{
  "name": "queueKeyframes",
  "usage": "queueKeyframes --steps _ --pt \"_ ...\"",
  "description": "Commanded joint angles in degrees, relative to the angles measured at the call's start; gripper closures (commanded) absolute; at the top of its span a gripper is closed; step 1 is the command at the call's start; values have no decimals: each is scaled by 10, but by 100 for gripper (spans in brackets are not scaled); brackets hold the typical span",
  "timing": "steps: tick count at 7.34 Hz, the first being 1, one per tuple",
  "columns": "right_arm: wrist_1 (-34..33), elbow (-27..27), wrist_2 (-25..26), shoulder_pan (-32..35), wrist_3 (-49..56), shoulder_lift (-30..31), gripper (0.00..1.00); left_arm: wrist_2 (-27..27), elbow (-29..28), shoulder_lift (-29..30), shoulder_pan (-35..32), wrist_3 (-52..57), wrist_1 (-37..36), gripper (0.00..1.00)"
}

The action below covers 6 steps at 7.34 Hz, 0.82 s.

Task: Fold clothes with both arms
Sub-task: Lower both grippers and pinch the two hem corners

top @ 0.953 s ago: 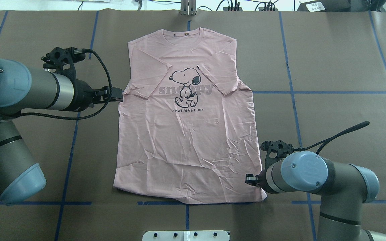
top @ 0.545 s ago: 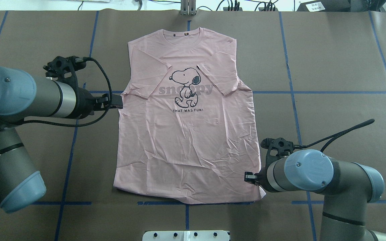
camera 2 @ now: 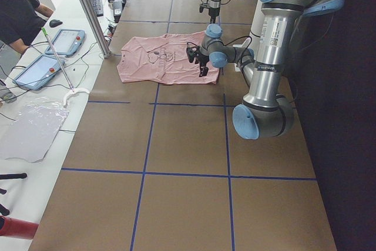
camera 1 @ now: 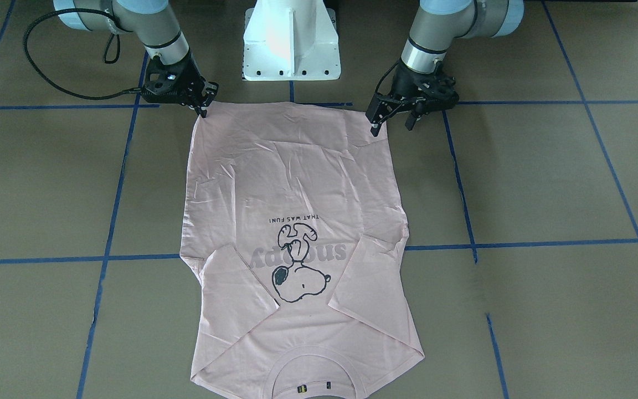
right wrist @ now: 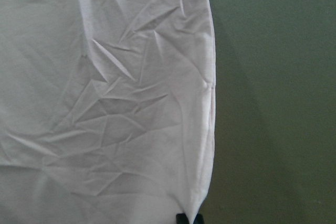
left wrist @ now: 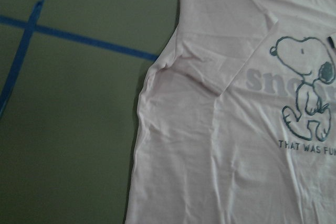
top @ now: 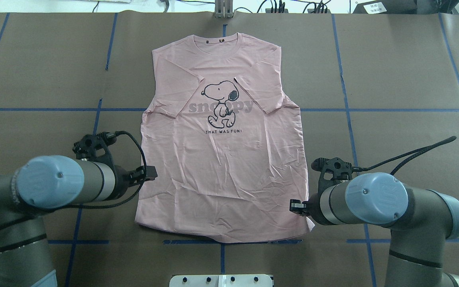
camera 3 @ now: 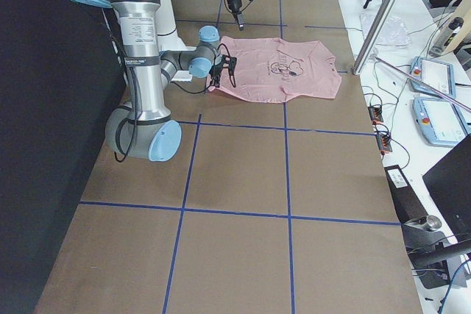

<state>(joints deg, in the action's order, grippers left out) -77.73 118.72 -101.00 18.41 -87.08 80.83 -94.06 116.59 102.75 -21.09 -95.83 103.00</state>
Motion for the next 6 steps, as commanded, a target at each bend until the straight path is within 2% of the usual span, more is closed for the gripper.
queueKeyframes --steps 1,4,6 --pt "-1 1 0 6 2 -1 100 44 -7 0 67 -37 -42 2" --pt "0 0 -2 12 6 -2 100 48 -15 3 90 -31 -56 11" --pt "0 2 -3 14 6 -3 100 48 -17 5 98 -12 -56 11"
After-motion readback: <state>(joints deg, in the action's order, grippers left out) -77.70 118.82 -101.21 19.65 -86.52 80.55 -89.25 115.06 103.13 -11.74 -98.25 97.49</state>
